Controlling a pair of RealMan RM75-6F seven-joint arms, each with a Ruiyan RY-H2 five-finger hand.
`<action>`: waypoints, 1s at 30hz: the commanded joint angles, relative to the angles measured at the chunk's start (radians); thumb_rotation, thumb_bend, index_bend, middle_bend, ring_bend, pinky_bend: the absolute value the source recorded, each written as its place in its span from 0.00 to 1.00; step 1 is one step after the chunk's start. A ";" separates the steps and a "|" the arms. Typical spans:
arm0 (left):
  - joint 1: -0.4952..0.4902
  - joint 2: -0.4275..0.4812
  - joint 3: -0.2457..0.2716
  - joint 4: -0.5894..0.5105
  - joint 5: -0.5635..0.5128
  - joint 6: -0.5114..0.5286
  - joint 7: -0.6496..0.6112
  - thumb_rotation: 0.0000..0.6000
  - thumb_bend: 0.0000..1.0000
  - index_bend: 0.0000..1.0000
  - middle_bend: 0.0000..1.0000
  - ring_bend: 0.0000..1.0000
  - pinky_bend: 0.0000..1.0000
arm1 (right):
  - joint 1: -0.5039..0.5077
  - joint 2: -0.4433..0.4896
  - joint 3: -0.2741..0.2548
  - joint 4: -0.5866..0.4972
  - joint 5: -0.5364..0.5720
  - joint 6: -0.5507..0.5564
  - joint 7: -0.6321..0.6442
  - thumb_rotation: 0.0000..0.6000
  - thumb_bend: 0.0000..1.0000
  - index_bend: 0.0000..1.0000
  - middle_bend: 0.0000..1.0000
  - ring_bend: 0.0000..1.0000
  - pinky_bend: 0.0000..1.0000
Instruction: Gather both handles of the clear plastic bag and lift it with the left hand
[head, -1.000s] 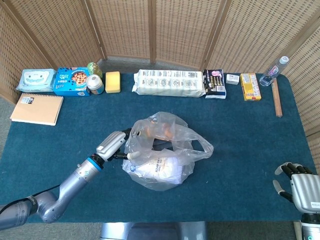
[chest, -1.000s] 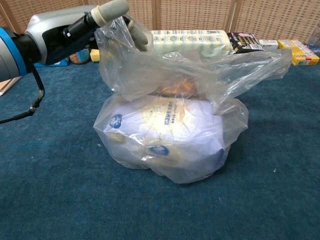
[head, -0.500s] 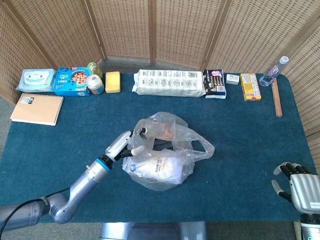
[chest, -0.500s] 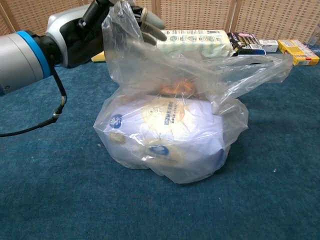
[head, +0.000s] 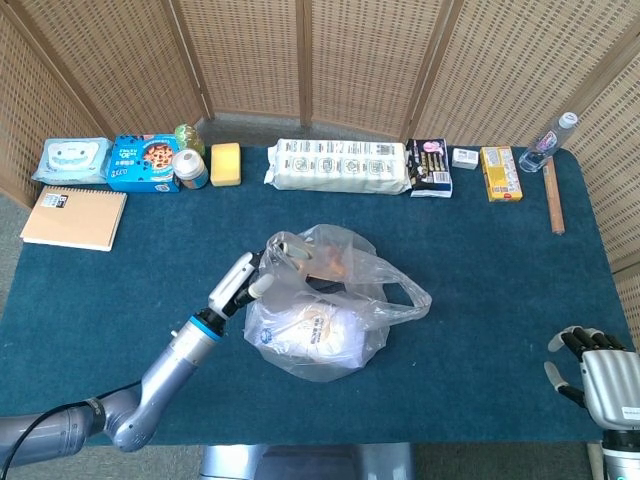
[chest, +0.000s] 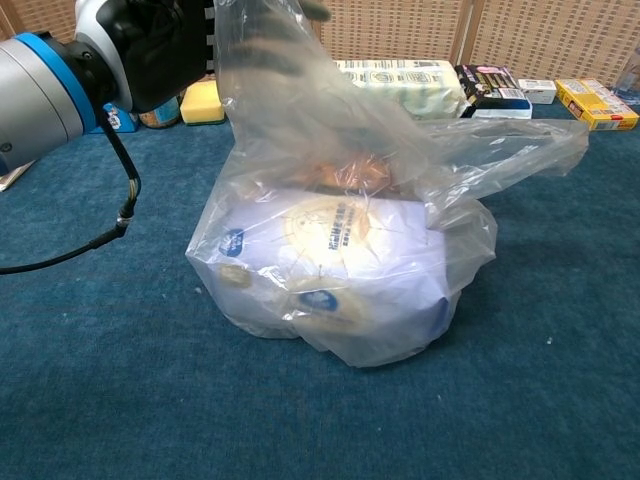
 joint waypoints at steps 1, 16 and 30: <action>0.003 -0.010 -0.027 -0.014 -0.028 -0.025 -0.153 0.00 0.12 0.29 0.28 0.21 0.29 | -0.001 0.000 0.000 0.000 -0.001 0.001 0.000 1.00 0.31 0.50 0.47 0.42 0.45; -0.035 0.078 -0.094 -0.016 -0.131 -0.398 -0.749 0.00 0.14 0.29 0.28 0.23 0.39 | -0.008 0.006 0.001 -0.001 -0.004 0.013 0.005 1.00 0.31 0.50 0.47 0.43 0.45; 0.012 0.072 -0.226 -0.013 -0.050 -0.495 -1.083 0.00 0.16 0.29 0.32 0.30 0.46 | -0.011 0.010 0.001 -0.008 -0.003 0.013 0.000 1.00 0.31 0.50 0.47 0.43 0.45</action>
